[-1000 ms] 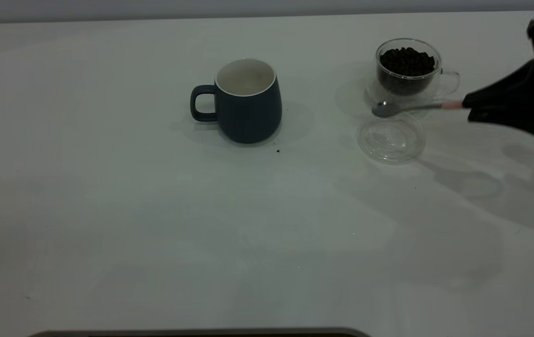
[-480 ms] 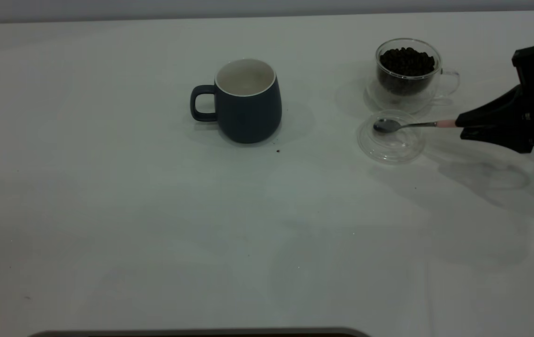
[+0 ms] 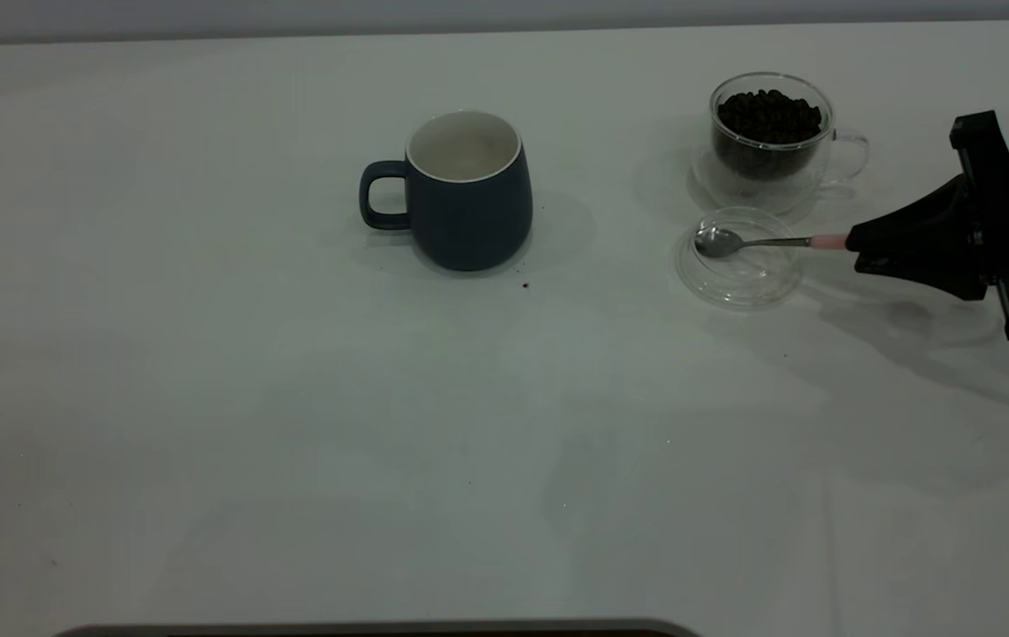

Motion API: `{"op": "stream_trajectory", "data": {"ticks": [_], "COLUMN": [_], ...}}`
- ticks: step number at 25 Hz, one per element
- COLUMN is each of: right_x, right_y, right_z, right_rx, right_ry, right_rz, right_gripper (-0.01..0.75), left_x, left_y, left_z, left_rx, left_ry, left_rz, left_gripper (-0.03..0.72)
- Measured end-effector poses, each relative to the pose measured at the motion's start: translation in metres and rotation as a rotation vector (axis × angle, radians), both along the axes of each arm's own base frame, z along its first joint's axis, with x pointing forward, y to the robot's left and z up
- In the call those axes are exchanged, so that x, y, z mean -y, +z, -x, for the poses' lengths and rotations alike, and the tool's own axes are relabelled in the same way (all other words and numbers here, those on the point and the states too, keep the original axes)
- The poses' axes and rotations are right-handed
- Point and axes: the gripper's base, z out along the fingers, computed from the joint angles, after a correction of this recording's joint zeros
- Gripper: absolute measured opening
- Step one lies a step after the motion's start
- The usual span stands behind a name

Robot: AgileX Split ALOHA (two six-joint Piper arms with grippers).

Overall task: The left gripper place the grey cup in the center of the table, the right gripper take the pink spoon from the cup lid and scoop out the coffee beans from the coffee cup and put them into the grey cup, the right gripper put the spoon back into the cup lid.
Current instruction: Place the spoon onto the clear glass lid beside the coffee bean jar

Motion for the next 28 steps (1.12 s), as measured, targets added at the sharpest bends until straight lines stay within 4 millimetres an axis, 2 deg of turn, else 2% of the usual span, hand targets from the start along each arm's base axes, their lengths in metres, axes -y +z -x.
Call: {"op": "stream_trajectory", "data": {"ticks": [3, 5, 10, 12, 14, 18, 25, 28], "right_x": [0.0, 0.0, 0.0, 0.0, -0.001, 0.001, 0.012, 0.014], "right_y": [-0.001, 0.0, 0.0, 0.0, 0.0, 0.009, 0.065, 0.077], "right_z": [0.0, 0.0, 0.0, 0.0, 0.001, 0.0, -0.006, -0.008], "right_rx": [0.005, 0.02, 0.038, 0.04, 0.04, 0.047, 0.067, 0.083], "right_ry": [0.005, 0.017, 0.033, 0.034, 0.039, 0.102, 0.176, 0.171], "right_rz": [0.001, 0.006, 0.017, 0.018, 0.019, 0.076, 0.247, 0.274], "right_gripper": [0.132, 0.188, 0.487, 0.592, 0.666, 0.695, 0.675, 0.65], "left_x": [0.0, 0.0, 0.0, 0.0, 0.0, 0.0, 0.0, 0.0], "left_y": [0.0, 0.0, 0.0, 0.0, 0.0, 0.0, 0.0, 0.0], "left_z": [0.0, 0.0, 0.0, 0.0, 0.0, 0.0, 0.0, 0.0], "left_rx": [0.0, 0.0, 0.0, 0.0, 0.0, 0.0, 0.0, 0.0], "left_ry": [0.0, 0.0, 0.0, 0.0, 0.0, 0.0, -0.002, -0.002], "left_rz": [0.0, 0.0, 0.0, 0.0, 0.0, 0.0, -0.002, -0.002], "left_gripper": [0.567, 0.567, 0.567, 0.567, 0.567, 0.567, 0.567, 0.567]}}
